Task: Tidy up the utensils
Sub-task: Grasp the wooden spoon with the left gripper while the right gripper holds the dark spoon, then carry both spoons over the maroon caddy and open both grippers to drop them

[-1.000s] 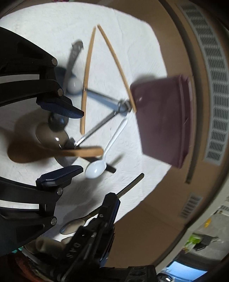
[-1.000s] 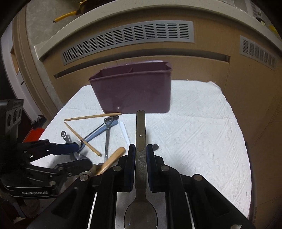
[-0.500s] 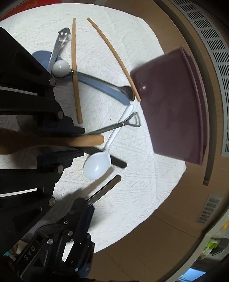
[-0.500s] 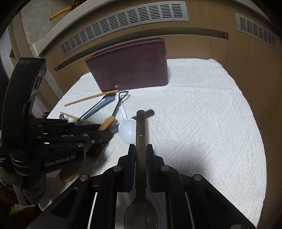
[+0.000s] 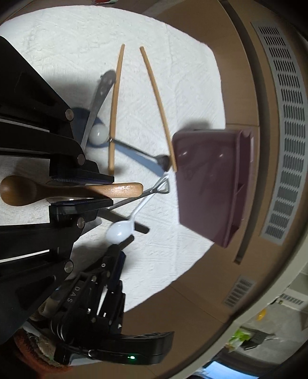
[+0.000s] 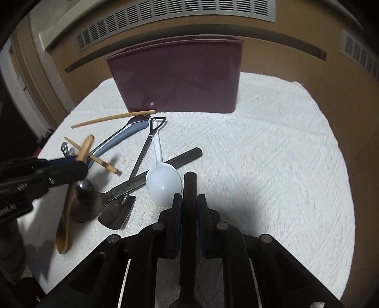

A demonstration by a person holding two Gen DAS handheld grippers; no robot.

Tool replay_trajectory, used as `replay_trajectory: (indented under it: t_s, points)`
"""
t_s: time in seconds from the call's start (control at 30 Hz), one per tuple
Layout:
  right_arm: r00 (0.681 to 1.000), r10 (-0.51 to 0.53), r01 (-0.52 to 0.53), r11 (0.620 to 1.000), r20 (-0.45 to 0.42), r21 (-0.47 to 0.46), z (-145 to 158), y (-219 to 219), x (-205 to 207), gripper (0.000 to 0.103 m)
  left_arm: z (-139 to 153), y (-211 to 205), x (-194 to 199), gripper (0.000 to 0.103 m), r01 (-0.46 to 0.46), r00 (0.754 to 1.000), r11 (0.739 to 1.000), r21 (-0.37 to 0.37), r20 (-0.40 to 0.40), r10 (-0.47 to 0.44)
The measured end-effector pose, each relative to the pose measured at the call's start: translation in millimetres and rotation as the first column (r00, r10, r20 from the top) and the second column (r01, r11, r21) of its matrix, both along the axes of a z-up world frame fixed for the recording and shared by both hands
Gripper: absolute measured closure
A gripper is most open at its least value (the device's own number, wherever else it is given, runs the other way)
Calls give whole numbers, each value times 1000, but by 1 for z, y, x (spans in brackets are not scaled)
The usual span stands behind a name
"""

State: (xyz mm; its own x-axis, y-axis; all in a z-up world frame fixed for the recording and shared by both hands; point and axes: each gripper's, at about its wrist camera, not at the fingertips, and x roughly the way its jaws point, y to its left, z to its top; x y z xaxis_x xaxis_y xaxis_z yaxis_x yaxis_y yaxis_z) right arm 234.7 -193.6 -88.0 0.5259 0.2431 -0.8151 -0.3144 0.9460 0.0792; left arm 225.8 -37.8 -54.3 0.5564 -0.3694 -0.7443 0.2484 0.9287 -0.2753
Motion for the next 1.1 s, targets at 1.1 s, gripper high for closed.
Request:
replay_trajectory:
  t_s: [1.1]
  points:
    - [823,-1,-128,974,568,186,232,7,109,92,193,33,114,91,-79,913,981,-179,382,143]
